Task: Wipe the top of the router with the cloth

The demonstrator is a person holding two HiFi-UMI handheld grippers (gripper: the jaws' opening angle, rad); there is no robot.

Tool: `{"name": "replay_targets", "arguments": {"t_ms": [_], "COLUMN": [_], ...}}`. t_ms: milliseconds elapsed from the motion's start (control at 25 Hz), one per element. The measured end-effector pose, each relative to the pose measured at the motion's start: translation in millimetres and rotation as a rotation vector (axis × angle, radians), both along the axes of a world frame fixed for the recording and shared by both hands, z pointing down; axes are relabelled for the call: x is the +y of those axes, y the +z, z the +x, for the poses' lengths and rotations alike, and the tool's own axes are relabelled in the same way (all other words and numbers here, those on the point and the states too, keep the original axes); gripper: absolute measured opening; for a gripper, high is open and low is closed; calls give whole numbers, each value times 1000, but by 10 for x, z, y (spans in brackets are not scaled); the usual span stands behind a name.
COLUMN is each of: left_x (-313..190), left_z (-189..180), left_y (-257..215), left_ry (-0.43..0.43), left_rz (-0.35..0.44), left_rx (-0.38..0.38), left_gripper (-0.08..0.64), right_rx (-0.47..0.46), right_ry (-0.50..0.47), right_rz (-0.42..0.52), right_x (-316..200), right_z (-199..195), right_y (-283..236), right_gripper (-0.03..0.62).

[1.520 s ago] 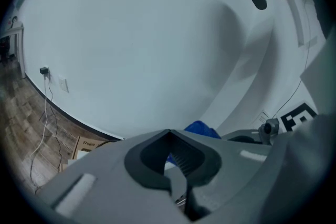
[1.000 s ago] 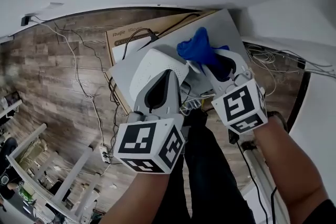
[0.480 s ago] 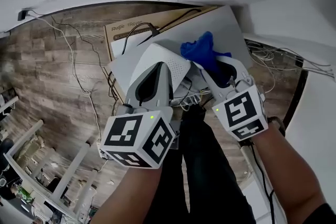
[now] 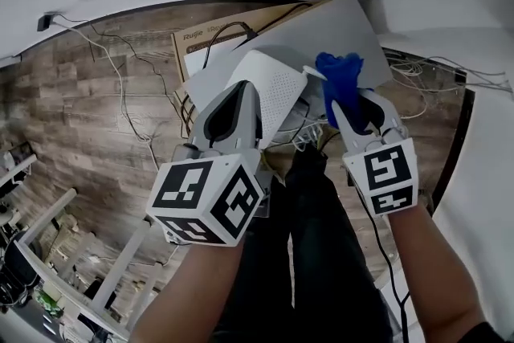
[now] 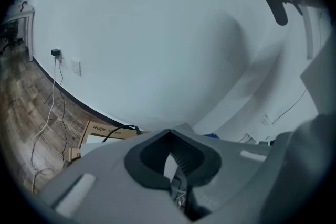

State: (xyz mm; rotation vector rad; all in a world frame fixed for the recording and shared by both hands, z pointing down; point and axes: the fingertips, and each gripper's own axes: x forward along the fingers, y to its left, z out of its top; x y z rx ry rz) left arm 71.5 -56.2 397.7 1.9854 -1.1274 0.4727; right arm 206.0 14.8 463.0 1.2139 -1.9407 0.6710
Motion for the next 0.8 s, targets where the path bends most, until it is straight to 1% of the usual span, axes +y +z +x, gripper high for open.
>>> {"name": "replay_targets", "arguments": {"t_ms": [160, 280, 360, 440, 600, 680, 800], "left_x": [106, 174, 226, 287, 407, 500, 646], "left_z": [-88, -186, -270, -384, -651, -786, -970], "left_y": [-223, -323, -331, -297, -75, 56, 184], "left_ry": [37, 50, 51, 45, 21, 9, -11], "left_rz": [25, 41, 46, 39, 25, 14, -8], "left_rx": [13, 23, 23, 13, -12, -22, -32], "left_gripper": [0, 0, 0, 0, 0, 0, 0], "right_rx": [-2, 8, 36, 69, 100, 104, 91], "right_ry": [55, 49, 21, -12, -55, -72, -72], "right_rz": [63, 84, 70, 41, -7, -7, -7], "right_x": [102, 211, 317, 419, 510, 538, 603], "right_z": [-74, -215, -323, -423, -589, -703, -849], "right_y": [-398, -510, -360, -88, 395, 496, 536], "right_gripper": [114, 114, 114, 114, 114, 114, 114]}}
